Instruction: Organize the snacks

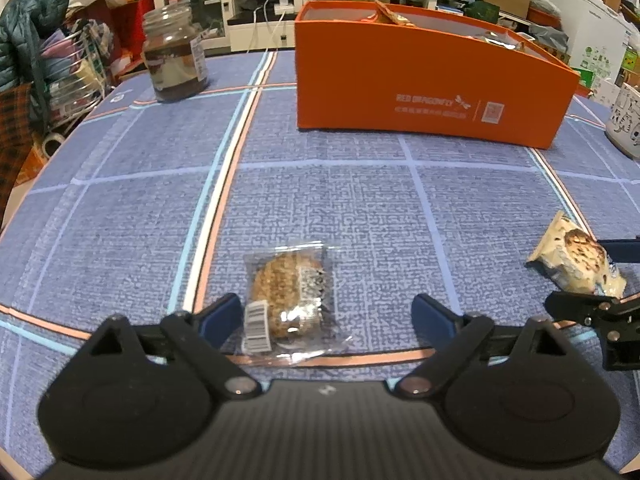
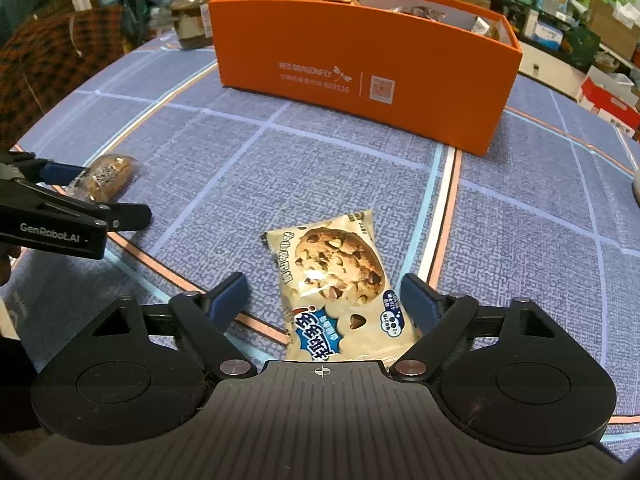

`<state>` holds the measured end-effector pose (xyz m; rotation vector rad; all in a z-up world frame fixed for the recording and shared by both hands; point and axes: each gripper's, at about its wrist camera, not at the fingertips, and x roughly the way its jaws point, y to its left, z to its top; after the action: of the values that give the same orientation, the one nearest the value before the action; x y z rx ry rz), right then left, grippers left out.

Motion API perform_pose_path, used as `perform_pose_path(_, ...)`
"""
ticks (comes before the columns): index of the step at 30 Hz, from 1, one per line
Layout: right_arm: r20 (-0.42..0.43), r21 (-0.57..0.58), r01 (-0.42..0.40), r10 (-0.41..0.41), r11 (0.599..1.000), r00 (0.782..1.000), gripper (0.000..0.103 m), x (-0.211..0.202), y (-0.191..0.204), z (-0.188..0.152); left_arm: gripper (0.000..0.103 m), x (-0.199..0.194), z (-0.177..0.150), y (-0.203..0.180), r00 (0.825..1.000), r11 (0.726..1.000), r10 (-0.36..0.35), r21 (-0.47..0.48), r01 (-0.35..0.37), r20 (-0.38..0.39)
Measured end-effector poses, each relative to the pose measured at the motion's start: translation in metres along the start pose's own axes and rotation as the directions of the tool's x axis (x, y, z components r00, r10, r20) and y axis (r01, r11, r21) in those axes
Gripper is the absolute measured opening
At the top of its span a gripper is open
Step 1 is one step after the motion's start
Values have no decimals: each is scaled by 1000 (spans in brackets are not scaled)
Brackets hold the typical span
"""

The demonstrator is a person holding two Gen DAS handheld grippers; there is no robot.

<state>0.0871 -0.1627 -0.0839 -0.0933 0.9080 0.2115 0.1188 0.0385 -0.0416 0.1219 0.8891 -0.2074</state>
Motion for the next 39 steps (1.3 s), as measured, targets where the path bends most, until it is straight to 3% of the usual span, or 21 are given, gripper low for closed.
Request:
perform_pose_path(2, -1, -2, -3, 3, 1000, 1000, 58, -2, 1, 1, 88, -1, -1, 0, 1000, 1000, -3, 2, 3, 1)
perform_pose_path(5, -1, -7, -4, 4, 1000, 1000, 48, -3, 2, 2, 87, -1, -1, 0, 1000, 1000, -6, 4, 6, 2)
perform_pose_path(7, 1, -5, -2, 2, 1000, 1000, 39, -4, 3, 2, 72, -3, 0, -1, 1000, 1000, -9, 2, 9, 9)
perform_pose_path(8, 2, -7, -2, 2, 1000, 1000, 37, -5, 3, 2, 65, -5, 0, -1, 1000, 1000, -14, 2, 14, 13)
perform_pose_path(9, 3, -7, -2, 2, 1000, 1000, 37, -5, 3, 2, 50, -6, 1, 0, 1000, 1000, -21, 3, 21, 15)
perform_pose_path(10, 5, -5, -2, 2, 1000, 1000, 37, -5, 3, 2, 46, -7, 2, 0, 1000, 1000, -26, 4, 26, 13)
perform_pose_path(28, 49, 28, 20, -21, 999, 999, 37, -11, -3, 6, 45, -14, 9, 2, 999, 999, -25, -21, 25, 28)
perform_pose_path(36, 84, 41, 35, -38, 999, 996, 37, -17, -1, 12, 44, -25, 23, -4, 995, 999, 31, -8, -31, 91)
perform_pose_path(39, 99, 44, 40, -44, 998, 994, 37, -20, 0, 15, 30, -27, 28, -6, 994, 999, 36, -6, -35, 104)
